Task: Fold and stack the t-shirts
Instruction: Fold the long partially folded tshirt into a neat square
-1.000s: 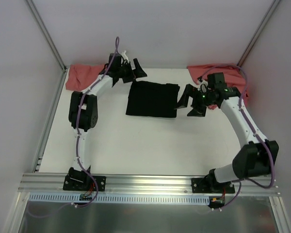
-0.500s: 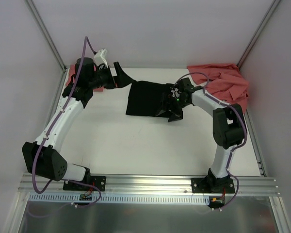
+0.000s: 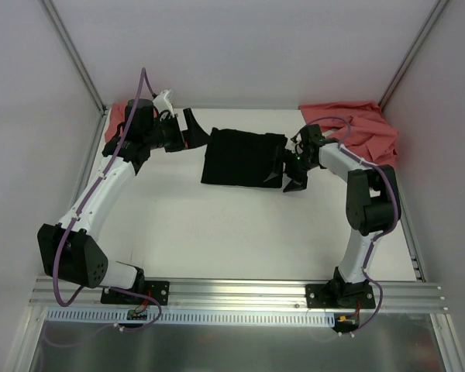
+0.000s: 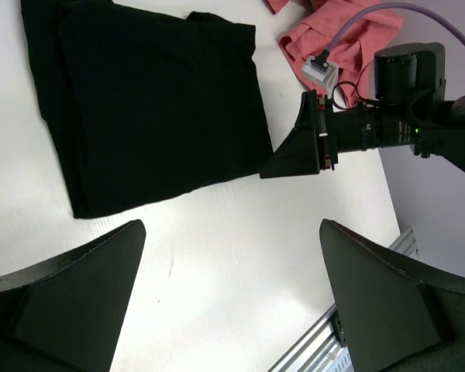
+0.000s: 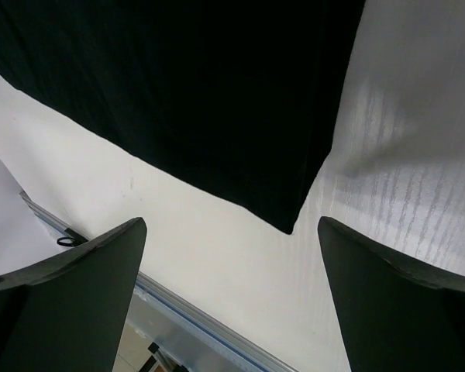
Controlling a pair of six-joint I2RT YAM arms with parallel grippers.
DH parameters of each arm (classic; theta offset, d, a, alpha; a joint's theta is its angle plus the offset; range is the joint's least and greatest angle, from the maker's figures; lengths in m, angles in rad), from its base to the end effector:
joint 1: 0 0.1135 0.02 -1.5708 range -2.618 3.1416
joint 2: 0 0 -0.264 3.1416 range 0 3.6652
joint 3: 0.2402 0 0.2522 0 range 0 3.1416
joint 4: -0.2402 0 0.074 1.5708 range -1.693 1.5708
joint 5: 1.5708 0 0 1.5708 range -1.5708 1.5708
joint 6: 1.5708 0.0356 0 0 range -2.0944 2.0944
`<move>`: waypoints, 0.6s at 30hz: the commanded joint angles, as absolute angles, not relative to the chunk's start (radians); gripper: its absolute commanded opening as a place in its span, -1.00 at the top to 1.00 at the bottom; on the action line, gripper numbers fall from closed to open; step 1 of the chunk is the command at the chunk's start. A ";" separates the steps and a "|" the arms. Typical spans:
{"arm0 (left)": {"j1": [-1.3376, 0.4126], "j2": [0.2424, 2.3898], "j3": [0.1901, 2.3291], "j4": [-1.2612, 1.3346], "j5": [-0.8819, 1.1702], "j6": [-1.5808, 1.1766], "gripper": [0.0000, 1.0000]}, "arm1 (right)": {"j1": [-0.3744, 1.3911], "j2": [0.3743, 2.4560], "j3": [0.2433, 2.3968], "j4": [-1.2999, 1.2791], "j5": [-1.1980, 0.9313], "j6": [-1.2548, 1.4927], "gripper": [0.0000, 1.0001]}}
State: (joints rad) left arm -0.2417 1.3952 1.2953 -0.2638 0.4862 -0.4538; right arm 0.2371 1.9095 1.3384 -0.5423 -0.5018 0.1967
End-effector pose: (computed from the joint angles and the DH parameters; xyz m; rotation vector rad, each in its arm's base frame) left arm 0.3088 -0.0933 0.3712 0.1268 2.0002 -0.9247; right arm 0.3777 0.1089 0.1862 -0.2149 2.6881 0.8086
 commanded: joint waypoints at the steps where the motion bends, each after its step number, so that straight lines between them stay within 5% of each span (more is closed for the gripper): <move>1: -0.245 1.394 1.338 -0.278 0.492 -0.433 -0.97 | 0.238 1.925 1.350 -0.526 -0.485 0.179 -0.99; 14: -0.245 1.408 1.376 -0.322 0.502 -0.411 -0.98 | 0.236 2.005 1.404 -0.480 -0.404 0.215 -0.91; 15: -0.245 1.407 1.376 -0.325 0.502 -0.410 -0.97 | 0.236 2.011 1.410 -0.479 -0.402 0.219 -0.85; 18: -0.245 1.402 1.374 -0.341 0.502 -0.403 -0.97 | 0.236 2.032 1.434 -0.465 -0.408 0.227 -0.11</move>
State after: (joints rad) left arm -0.2417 1.4082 1.3388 -0.3206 0.4877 -0.4305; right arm 0.2371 2.0113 1.3911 -0.4946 -0.4351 0.2115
